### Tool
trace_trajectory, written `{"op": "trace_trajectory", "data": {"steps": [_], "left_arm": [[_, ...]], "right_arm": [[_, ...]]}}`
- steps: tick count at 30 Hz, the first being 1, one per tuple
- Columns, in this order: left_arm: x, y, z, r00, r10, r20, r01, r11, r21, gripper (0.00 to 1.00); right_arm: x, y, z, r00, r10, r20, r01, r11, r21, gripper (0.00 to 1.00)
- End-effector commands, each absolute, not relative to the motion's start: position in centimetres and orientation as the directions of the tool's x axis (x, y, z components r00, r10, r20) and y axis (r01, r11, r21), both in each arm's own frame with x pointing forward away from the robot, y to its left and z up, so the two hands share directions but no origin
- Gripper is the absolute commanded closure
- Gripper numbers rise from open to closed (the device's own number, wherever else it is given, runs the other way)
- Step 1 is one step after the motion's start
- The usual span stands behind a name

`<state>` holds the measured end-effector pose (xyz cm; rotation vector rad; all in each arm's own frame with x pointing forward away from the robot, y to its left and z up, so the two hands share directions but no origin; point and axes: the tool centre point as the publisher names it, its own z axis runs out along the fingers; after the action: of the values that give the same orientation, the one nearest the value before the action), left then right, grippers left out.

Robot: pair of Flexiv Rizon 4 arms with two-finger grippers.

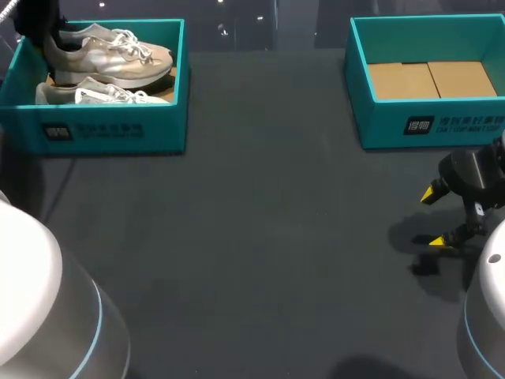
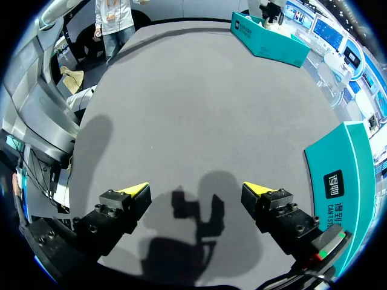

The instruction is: Take the shoe out of the shoebox, open the shoe tongue, remove and reinsert the insole, then place the shoe into the shoebox

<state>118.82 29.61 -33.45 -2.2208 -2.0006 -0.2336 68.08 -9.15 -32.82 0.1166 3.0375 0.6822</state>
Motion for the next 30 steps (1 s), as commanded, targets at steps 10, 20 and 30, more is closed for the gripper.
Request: {"op": "trace_trajectory", "data": {"steps": [10, 20, 30], "left_arm": [[120.5, 29.5, -35.9, 0.109, 0.972, 0.209, 0.994, -0.107, -0.023, 1.0], [121.3, 29.3, -36.2, 0.127, 0.975, 0.183, 0.992, -0.125, -0.024, 1.0], [121.6, 29.1, -36.9, 0.138, 0.973, 0.187, 0.99, -0.135, -0.031, 1.0]], "right_arm": [[67.9, -9.1, -32.8, -0.997, 0.08, -0.012, 0.067, 0.902, 0.426, 0.0], [67.9, -9.1, -32.8, -0.997, 0.08, -0.012, 0.067, 0.902, 0.426, 0.0], [67.9, -9.1, -32.8, -0.997, 0.08, -0.012, 0.067, 0.902, 0.426, 0.0]]}}
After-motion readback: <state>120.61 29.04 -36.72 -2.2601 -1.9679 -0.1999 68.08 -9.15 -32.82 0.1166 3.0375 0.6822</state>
